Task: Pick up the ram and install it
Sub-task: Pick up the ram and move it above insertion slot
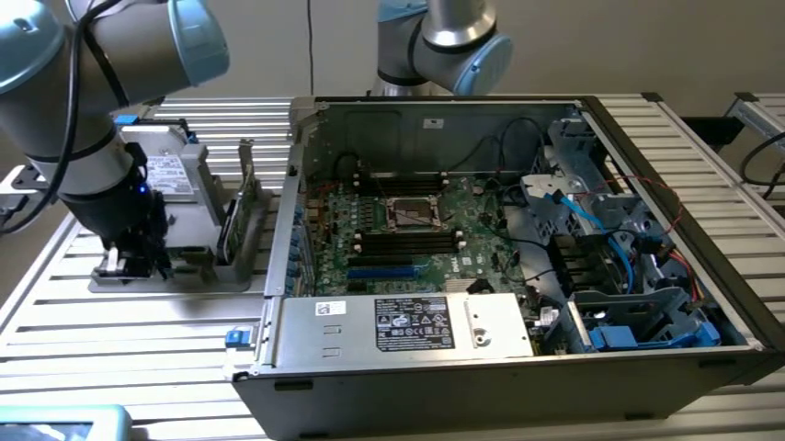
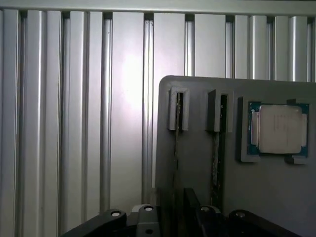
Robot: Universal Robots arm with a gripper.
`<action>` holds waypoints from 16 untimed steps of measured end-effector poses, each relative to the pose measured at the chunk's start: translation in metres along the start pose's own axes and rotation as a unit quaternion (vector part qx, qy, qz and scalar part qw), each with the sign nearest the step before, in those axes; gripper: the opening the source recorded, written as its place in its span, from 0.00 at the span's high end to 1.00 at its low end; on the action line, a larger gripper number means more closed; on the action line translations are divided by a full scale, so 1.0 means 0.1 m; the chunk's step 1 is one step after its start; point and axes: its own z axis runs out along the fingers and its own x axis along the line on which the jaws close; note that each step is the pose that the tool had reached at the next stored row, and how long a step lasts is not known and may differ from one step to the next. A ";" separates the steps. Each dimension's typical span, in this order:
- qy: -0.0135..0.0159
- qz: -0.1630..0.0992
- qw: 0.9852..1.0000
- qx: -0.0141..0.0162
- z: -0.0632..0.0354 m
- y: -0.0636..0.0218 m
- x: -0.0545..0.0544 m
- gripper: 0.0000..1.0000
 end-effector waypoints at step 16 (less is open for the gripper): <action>-0.007 0.001 1.000 0.002 -0.312 0.017 -0.01 0.88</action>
